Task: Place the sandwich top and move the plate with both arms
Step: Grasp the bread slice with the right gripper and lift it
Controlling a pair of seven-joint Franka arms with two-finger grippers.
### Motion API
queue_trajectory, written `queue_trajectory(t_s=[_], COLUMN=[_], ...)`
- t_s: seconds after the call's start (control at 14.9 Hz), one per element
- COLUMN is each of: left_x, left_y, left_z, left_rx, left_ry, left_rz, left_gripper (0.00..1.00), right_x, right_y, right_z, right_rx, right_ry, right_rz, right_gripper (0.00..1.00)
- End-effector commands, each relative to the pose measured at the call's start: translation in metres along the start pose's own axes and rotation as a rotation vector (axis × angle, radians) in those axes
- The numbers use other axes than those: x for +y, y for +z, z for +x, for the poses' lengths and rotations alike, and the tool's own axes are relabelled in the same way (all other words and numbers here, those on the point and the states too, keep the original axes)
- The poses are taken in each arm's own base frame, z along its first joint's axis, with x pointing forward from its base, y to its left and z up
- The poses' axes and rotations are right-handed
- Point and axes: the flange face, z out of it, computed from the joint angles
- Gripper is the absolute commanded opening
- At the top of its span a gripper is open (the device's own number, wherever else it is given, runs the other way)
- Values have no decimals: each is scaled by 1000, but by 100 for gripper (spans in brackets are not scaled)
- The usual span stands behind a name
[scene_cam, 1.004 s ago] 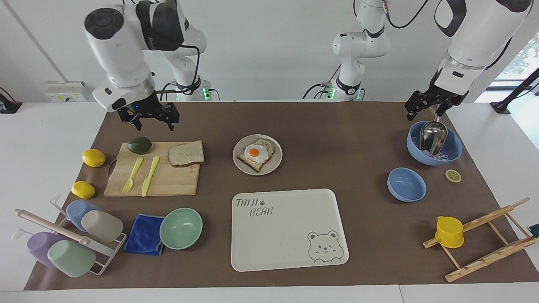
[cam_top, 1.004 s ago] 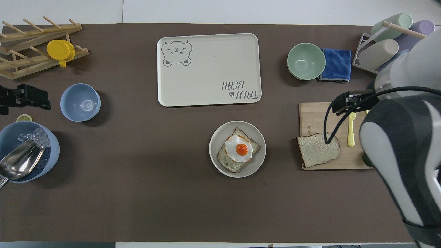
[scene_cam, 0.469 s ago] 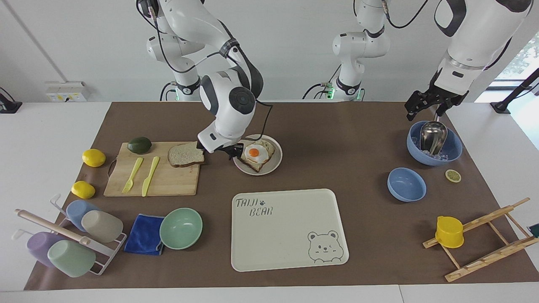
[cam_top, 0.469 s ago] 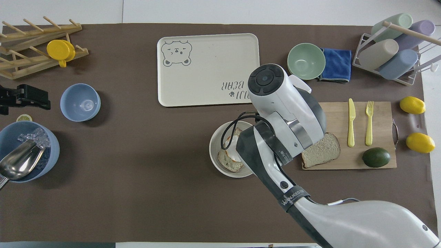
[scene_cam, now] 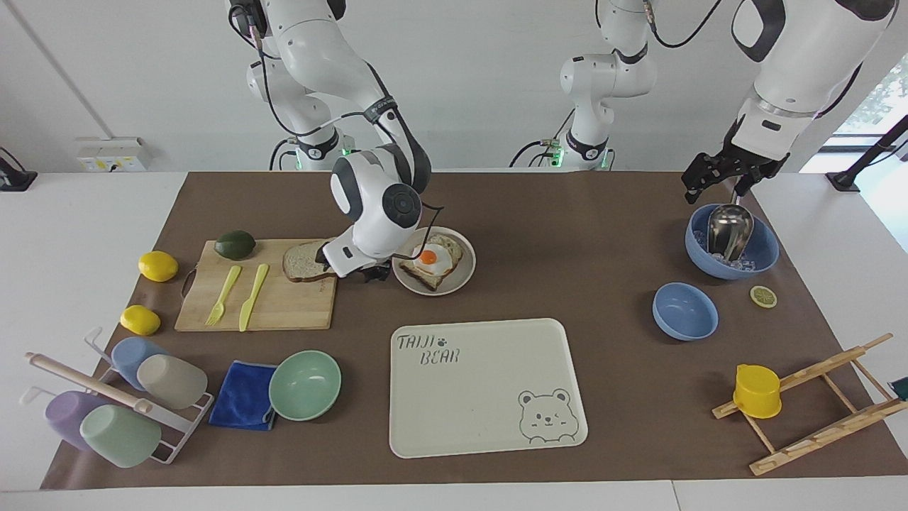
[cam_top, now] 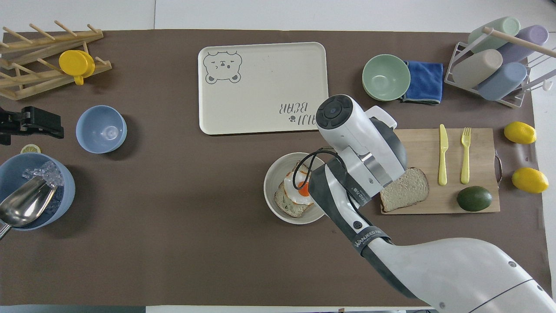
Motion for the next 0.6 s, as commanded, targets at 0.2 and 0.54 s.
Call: queue_trajectory(t_s=[0.2,0.54], left_x=[0,-9], left_y=[1,0], left_z=[-5,-5], left_rx=[7,5], left_ry=[12,-8], left_rz=[15,15], left_gripper=[100,100], right_x=[-25,-17], right_y=[24,34], right_z=[-34,-38], right_rx=[36,52], right_ry=[10,-34], right_rz=[-102,-160], right_gripper=[100,100])
